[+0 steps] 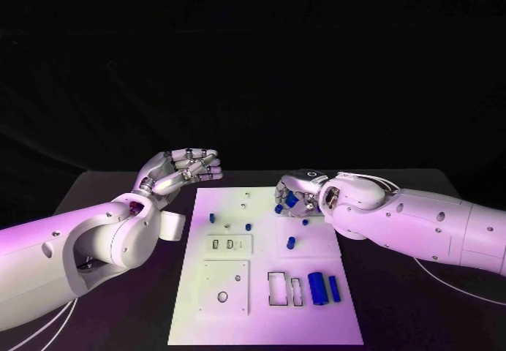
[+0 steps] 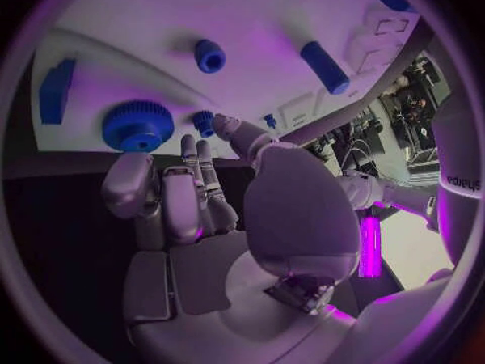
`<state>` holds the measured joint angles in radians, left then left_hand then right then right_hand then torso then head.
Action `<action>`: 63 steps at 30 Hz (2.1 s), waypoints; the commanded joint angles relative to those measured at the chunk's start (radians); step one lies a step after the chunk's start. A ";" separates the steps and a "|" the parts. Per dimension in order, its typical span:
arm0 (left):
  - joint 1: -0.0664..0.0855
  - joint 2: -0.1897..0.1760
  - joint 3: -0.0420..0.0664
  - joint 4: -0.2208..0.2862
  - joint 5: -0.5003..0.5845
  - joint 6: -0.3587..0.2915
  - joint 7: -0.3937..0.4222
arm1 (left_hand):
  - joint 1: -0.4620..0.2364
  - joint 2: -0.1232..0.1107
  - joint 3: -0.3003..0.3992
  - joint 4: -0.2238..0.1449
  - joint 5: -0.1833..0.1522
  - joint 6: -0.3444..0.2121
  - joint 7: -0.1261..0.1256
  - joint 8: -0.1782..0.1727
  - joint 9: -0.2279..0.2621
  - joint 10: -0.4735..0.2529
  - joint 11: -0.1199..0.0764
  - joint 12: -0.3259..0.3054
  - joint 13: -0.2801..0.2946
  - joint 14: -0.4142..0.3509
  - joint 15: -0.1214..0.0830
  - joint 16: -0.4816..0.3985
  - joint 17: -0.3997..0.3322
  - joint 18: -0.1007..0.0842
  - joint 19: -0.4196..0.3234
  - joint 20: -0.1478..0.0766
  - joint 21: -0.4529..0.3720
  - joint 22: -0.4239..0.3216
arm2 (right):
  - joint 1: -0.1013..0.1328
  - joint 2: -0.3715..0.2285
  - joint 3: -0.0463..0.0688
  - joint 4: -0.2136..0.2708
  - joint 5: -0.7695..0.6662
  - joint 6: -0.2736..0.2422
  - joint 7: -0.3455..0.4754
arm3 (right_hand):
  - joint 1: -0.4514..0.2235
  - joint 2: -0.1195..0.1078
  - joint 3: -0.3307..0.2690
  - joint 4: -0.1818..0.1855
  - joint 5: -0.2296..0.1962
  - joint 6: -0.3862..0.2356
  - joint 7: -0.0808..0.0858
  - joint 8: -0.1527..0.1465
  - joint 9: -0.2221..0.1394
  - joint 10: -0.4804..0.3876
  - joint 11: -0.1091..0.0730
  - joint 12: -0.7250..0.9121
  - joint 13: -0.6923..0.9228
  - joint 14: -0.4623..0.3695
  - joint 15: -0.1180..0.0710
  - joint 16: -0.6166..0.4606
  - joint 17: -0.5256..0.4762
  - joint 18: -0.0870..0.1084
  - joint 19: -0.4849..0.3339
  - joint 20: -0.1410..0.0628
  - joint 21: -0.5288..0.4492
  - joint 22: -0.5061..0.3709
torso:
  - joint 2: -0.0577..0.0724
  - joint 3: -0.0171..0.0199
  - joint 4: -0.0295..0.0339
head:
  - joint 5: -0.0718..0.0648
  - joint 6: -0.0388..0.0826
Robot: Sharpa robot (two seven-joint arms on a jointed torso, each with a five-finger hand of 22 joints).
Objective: Assemble the parts on the task board
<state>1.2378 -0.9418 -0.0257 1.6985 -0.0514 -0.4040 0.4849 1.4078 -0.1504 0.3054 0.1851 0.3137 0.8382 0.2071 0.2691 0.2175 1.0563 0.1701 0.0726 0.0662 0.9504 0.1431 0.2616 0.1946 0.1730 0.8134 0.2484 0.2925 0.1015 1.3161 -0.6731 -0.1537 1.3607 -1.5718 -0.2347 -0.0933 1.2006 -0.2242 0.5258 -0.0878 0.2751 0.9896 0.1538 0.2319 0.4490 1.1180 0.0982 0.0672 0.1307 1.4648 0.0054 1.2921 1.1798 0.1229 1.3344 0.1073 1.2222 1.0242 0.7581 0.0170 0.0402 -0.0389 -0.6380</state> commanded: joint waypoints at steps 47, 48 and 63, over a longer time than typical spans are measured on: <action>0.008 -0.009 0.002 0.002 0.010 0.028 -0.017 | -0.011 -0.001 0.000 0.008 -0.004 -0.006 0.005 -0.009 -0.001 -0.008 0.009 -0.010 0.000 -0.017 0.002 -0.012 0.003 0.006 0.001 0.003 -0.007 -0.004 | 0.003 0.021 0.003 0.027 -0.051 -0.161 -0.068 | 0.067 0.063 0.103 0.018 -0.077 0.060 -0.030 0.034 0.080 0.117 -0.036 0.037 0.049 0.043 -0.021 0.076 0.049 -0.032 0.016 -0.016 0.089 0.121 | 0.016 0.0010 0.0008 | 0.006 -0.008; 0.008 -0.009 0.002 0.002 0.010 0.028 -0.017 | -0.011 -0.001 0.000 0.008 -0.004 -0.006 0.005 -0.009 -0.001 -0.008 0.009 -0.010 0.000 -0.017 0.002 -0.012 0.003 0.006 0.001 0.003 -0.007 -0.004 | 0.005 0.025 0.004 0.028 -0.051 -0.173 -0.073 | 0.067 0.063 0.104 0.018 -0.077 0.060 -0.030 0.034 0.081 0.117 -0.036 0.037 0.050 0.043 -0.021 0.075 0.048 -0.032 0.017 -0.016 0.090 0.123 | 0.016 0.0011 0.0011 | 0.005 -0.006; 0.014 -0.009 0.002 -0.003 0.011 0.027 -0.022 | -0.010 0.000 0.001 0.006 -0.005 -0.007 0.005 -0.010 -0.001 -0.010 0.009 -0.010 0.000 -0.019 0.003 -0.014 0.004 0.006 0.000 0.004 -0.007 -0.005 | 0.021 0.130 0.007 -0.060 -0.022 -0.245 -0.108 | 0.063 0.058 0.116 0.021 -0.084 0.056 -0.029 0.033 0.089 0.111 -0.035 0.030 0.052 0.044 -0.020 0.079 0.049 -0.033 0.015 -0.016 0.092 0.126 | 0.024 -0.0001 0.0038 | 0.008 0.003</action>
<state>1.2493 -0.9523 -0.0249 1.6947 -0.0437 -0.3929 0.4609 1.4079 -0.1504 0.3065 0.1862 0.3137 0.8347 0.2106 0.2653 0.2173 1.0490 0.1773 0.0688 0.0659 0.9396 0.1468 0.2542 0.1972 0.1704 0.8132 0.2484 0.2887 0.0975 1.3365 -0.5516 -0.1473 1.3103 -1.6022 -0.4473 -0.1821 1.2615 -0.1634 0.6339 -0.0689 0.1939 1.0446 0.1228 0.2587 0.5167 1.2289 0.0591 0.1013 0.1809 1.4684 -0.0094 1.3654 1.2281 0.1077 1.3502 0.0984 1.3108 1.1488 0.7790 0.0183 0.0432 -0.0312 -0.6356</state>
